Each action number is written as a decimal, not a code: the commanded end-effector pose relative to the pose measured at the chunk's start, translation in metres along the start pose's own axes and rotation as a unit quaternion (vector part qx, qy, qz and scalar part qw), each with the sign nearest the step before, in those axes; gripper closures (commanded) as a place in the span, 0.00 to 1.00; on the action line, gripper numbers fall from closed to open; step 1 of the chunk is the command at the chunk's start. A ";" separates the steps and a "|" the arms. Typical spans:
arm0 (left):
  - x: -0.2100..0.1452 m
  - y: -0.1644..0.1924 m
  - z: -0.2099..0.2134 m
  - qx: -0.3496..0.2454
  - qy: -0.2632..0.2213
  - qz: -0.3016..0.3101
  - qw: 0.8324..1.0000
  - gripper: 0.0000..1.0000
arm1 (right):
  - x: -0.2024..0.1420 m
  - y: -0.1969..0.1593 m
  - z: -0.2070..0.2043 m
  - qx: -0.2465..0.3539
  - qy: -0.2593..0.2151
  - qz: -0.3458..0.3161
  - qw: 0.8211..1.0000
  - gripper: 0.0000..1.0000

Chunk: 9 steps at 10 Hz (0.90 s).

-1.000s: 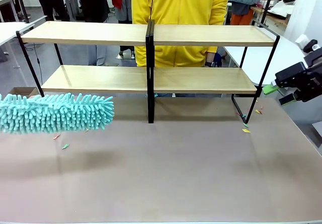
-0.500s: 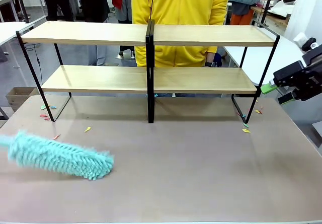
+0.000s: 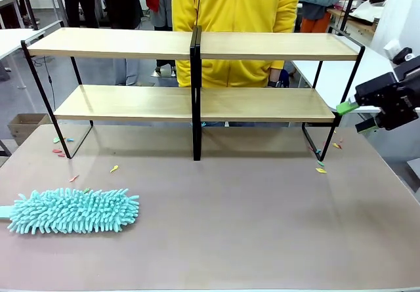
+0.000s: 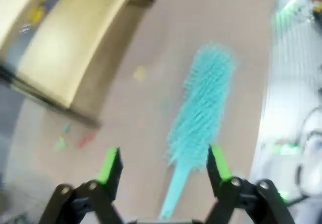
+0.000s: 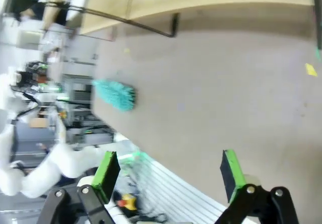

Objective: Clean the shelves.
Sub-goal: Place the Duster on the table.

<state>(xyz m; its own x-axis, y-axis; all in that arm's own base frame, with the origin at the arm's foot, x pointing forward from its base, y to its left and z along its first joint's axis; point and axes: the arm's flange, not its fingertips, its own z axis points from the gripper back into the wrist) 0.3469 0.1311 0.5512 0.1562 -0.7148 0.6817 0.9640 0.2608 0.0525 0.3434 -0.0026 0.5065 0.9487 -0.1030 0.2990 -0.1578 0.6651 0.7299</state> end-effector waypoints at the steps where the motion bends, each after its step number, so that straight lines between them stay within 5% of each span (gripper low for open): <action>1: 0.014 -0.011 -0.022 -0.134 -0.175 0.085 0.972 0.00 | 0.009 0.004 0.012 0.141 0.014 -0.075 0.987 0.00; 2: 0.025 -0.014 -0.035 -0.157 -0.249 0.142 0.945 0.00 | 0.010 0.003 0.017 0.165 0.017 -0.108 0.980 0.00; 3: 0.031 -0.013 -0.048 -0.172 -0.267 0.196 0.928 0.00 | 0.012 -0.003 0.018 0.156 0.004 -0.127 0.980 0.00; 5: 0.031 -0.011 -0.071 -0.265 -0.235 0.341 0.871 0.00 | 0.003 0.004 0.018 0.158 0.013 -0.087 0.984 0.00; 6: 0.027 -0.009 -0.079 -0.285 -0.176 0.380 0.862 0.00 | 0.003 0.004 0.018 0.158 0.013 -0.087 0.984 0.00; 7: 0.029 -0.016 -0.072 -0.224 -0.235 0.205 0.923 0.00 | 0.003 0.004 0.018 0.158 0.013 -0.087 0.984 0.00; 9: 0.029 -0.016 -0.072 -0.224 -0.235 0.205 0.923 0.00 | 0.003 0.004 0.018 0.158 0.013 -0.087 0.984 0.00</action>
<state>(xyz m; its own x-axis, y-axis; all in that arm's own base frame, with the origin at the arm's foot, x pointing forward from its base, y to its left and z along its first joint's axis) 0.3564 0.0599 0.5126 0.5754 -0.2307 0.7847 0.8160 0.0967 -0.5699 0.3403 -0.0116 0.5175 0.9776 -0.1794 0.1105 -0.0312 0.3952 0.9180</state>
